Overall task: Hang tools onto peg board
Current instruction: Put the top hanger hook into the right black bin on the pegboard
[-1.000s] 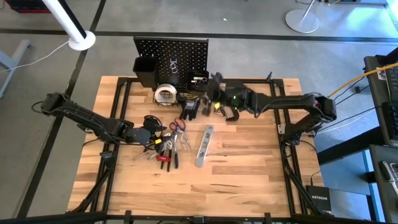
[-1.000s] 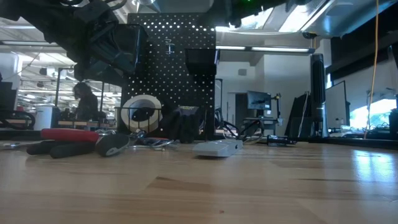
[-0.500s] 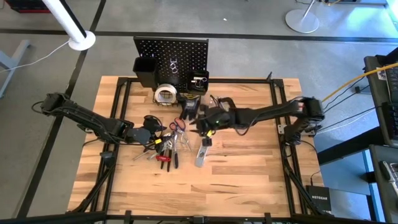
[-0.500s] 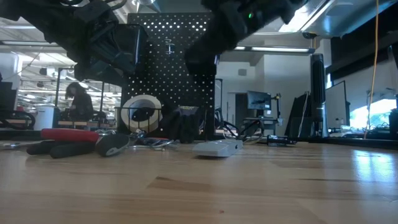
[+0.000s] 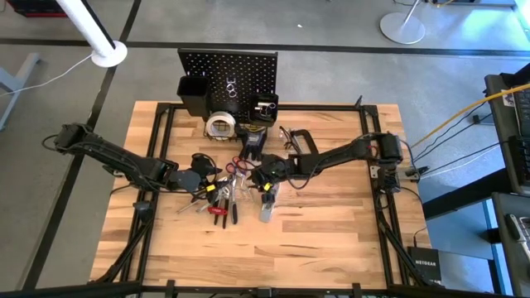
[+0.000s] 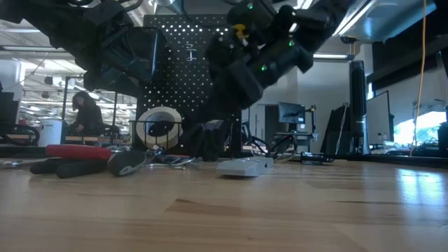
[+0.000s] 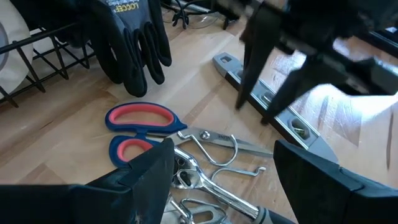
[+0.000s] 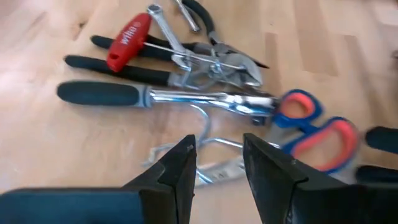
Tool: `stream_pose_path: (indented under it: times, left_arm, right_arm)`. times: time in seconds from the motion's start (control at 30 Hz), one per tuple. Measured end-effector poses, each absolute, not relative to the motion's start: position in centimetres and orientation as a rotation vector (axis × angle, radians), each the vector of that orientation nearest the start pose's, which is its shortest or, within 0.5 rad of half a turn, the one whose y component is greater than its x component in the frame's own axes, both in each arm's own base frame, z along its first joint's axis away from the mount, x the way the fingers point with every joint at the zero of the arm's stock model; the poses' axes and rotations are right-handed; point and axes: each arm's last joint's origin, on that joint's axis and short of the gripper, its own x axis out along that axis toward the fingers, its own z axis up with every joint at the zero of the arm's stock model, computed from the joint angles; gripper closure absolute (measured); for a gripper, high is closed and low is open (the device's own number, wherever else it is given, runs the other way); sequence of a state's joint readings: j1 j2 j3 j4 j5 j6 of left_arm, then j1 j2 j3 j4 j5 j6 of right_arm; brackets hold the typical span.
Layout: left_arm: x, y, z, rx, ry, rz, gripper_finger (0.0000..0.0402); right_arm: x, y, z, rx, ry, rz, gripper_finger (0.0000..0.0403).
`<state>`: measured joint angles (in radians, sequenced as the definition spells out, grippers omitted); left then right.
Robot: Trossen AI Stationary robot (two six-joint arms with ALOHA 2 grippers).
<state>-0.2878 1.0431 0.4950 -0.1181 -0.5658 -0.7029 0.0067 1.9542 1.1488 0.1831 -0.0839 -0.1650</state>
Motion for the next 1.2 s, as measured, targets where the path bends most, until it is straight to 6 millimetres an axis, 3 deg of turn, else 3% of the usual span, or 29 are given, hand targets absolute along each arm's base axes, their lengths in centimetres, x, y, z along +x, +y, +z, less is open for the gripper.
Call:
stream_pose_path:
  times: [0.17,0.3,0.47,0.63,1.2]
  left_arm:
    - [19.6,-4.2,19.8,-0.403,0.478,0.462,0.0141]
    - [19.6,-4.2,19.8,-0.410,0.476,0.463,0.0141]
    - [19.6,-4.2,19.8,-0.420,0.475,0.467,0.0141]
    - [19.6,-4.2,19.8,-0.416,0.480,0.468,0.0141]
    - [19.6,-4.2,19.8,-0.396,0.483,0.462,0.0141]
  right_arm:
    - [41.9,0.7,15.2,-0.078,0.600,0.165,0.0269]
    - [43.1,1.5,16.0,-0.075,0.573,0.179,0.0269]
    - [44.8,2.5,15.4,-0.090,0.700,0.174,0.0269]
    - [46.1,2.2,14.3,-0.109,0.844,0.118,0.0269]
    - [46.1,2.1,12.5,-0.105,0.930,0.114,0.0269]
